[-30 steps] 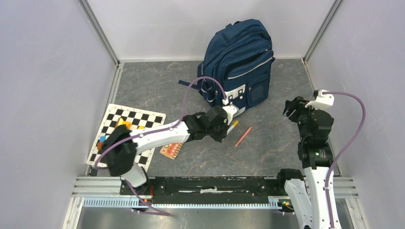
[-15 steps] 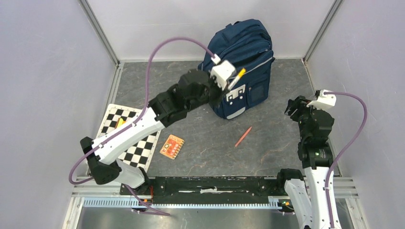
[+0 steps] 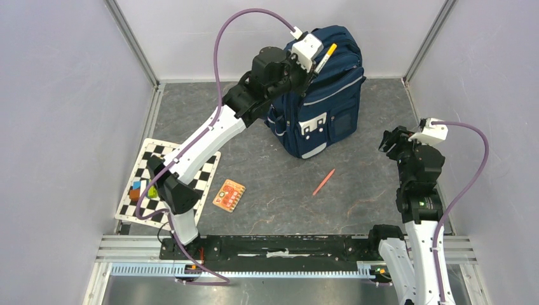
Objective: Pack the student bag
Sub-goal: Place the stationery in the student bag.
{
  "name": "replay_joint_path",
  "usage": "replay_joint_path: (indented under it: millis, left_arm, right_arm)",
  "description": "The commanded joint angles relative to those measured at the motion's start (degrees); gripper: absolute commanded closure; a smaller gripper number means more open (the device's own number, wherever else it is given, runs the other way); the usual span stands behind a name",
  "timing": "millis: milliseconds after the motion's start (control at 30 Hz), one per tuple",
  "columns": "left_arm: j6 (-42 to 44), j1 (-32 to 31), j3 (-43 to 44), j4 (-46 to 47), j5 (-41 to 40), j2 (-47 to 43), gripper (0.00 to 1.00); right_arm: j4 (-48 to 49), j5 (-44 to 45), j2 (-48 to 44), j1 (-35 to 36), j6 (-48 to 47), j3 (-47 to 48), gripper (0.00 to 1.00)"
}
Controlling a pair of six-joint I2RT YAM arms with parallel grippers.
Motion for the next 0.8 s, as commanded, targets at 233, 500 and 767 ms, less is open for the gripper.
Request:
replay_joint_path:
  millis: [233, 500, 767]
  left_arm:
    - [-1.0, 2.1, 0.3, 1.4, 8.8, 1.1, 0.97]
    - [-2.0, 2.1, -6.0, 2.0, 10.0, -2.0, 0.97]
    - [-2.9, 2.2, -9.3, 2.7, 11.0, -1.3, 0.96]
  right_arm:
    - [3.4, 1.0, 0.0, -0.1, -0.9, 1.9, 0.33]
    - [3.8, -0.1, 1.5, -0.1, -1.1, 2.7, 0.32]
    - [2.5, 1.7, 1.8, -0.1, -1.7, 4.4, 0.32]
